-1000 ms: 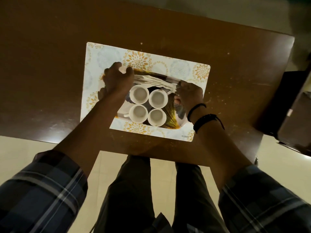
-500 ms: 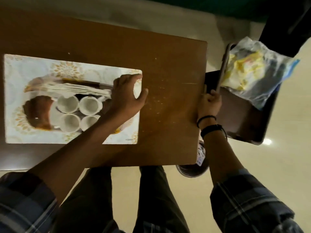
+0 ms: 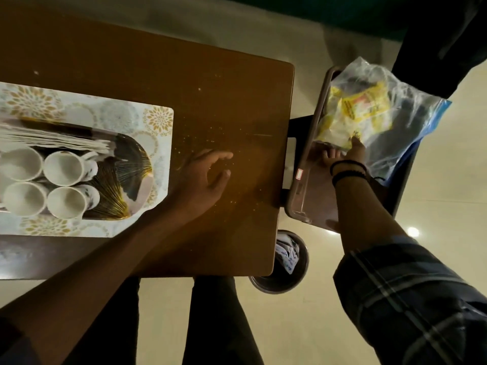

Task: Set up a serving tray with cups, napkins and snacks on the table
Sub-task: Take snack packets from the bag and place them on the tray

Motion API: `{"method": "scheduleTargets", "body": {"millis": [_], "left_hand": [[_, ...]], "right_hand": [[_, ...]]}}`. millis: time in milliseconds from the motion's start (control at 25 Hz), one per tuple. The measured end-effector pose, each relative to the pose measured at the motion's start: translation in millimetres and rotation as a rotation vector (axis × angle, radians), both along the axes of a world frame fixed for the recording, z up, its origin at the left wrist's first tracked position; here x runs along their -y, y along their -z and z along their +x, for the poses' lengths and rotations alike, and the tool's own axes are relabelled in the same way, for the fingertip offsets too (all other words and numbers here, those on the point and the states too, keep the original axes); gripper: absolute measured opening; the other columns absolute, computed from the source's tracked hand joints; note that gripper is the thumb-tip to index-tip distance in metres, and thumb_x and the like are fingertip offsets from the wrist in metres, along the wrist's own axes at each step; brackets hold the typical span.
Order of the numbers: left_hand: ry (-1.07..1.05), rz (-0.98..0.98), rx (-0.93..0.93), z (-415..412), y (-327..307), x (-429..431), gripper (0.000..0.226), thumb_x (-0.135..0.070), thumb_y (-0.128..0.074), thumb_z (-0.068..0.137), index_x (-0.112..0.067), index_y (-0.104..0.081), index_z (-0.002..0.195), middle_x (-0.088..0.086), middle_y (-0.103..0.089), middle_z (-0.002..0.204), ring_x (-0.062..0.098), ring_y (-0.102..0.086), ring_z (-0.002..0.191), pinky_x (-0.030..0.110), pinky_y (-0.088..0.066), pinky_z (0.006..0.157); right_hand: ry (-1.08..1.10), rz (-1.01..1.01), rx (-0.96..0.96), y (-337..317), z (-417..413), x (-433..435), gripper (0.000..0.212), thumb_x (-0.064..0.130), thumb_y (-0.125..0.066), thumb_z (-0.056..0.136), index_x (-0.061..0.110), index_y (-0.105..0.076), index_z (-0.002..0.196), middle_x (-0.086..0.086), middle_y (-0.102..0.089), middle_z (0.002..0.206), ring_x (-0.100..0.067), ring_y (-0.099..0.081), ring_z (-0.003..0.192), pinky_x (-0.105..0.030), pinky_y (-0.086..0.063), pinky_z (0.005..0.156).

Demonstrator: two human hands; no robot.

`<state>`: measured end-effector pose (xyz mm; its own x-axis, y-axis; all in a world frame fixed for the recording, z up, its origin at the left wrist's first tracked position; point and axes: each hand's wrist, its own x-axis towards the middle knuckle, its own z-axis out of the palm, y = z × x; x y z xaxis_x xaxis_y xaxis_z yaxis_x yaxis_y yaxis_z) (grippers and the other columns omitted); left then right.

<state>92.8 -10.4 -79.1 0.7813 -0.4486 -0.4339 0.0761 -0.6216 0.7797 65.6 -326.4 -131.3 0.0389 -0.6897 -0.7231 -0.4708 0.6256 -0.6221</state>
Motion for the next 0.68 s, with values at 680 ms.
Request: {"method": "scheduleTargets", "body": {"millis": [680], "left_hand": [[-0.211,-0.176,-0.334,-9,-34,-59,0.044,-0.055,-0.058,0.085,-0.027,-0.06,0.12,-0.006,-0.065,0.117,0.006,-0.061,0.105,0.023,-0.05,0.084]], "right_hand": [[-0.231,0.327,0.595,-111,-71,-158,0.033,-0.009,-0.036,0.089,0.018,-0.055,0.089,0.011,-0.062,0.065,-0.002,-0.058,0.059,-0.018,-0.05,0.058]]}}
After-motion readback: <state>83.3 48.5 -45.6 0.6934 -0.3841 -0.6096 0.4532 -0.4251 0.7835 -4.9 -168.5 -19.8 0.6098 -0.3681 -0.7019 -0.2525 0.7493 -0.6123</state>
